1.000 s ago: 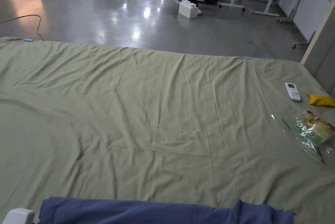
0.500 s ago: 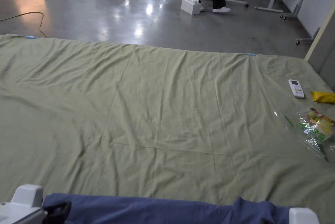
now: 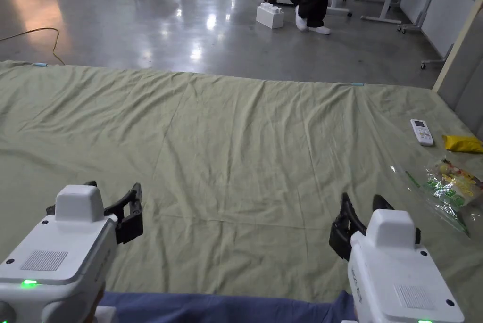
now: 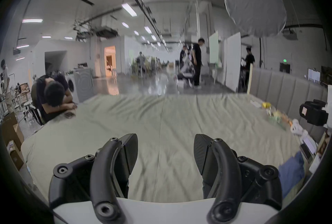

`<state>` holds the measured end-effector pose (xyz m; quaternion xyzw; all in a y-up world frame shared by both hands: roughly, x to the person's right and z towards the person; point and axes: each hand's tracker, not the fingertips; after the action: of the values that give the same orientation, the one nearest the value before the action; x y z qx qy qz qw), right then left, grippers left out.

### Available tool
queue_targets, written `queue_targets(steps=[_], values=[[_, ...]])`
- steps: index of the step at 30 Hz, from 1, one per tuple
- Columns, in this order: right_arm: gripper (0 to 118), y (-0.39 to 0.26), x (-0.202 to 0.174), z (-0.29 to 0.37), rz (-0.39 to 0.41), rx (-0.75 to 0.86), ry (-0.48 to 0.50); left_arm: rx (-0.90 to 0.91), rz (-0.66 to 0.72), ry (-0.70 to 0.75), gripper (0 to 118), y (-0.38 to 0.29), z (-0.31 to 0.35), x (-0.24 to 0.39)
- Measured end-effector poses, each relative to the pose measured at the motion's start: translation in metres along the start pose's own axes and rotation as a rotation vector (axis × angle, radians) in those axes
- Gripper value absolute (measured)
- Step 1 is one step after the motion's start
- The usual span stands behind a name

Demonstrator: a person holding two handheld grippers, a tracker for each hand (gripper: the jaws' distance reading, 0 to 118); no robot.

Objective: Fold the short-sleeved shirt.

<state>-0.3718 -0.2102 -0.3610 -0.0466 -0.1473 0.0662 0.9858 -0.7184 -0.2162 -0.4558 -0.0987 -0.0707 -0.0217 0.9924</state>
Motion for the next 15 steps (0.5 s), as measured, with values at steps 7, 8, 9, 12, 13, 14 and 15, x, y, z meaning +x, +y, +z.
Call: queue_targets(steps=[7,8,9,12,13,14,15], values=[[2,0.011,-0.015,-0.005,-0.019,0.040,-0.010,0.101,-0.002,0.027,2,0.016,0.014,0.010],[1,0.012,-0.016,-0.005,-0.013,0.047,-0.015,0.102,-0.004,0.030,2,0.017,0.014,0.010],[1,0.012,-0.016,-0.006,-0.020,0.036,-0.015,0.099,-0.026,0.051,2,0.017,0.015,0.012],[1,0.010,-0.015,-0.005,-0.035,0.032,-0.013,0.076,-0.052,0.050,2,0.014,0.015,0.008],[1,0.009,-0.015,-0.005,-0.035,0.031,-0.014,0.067,-0.050,0.049,2,0.012,0.016,0.004],[1,0.009,-0.015,-0.005,-0.022,0.035,-0.013,0.045,-0.046,0.043,2,0.011,0.017,0.001],[1,0.010,-0.016,-0.005,-0.017,0.031,-0.006,0.012,-0.042,0.042,2,0.009,0.017,-0.004]])
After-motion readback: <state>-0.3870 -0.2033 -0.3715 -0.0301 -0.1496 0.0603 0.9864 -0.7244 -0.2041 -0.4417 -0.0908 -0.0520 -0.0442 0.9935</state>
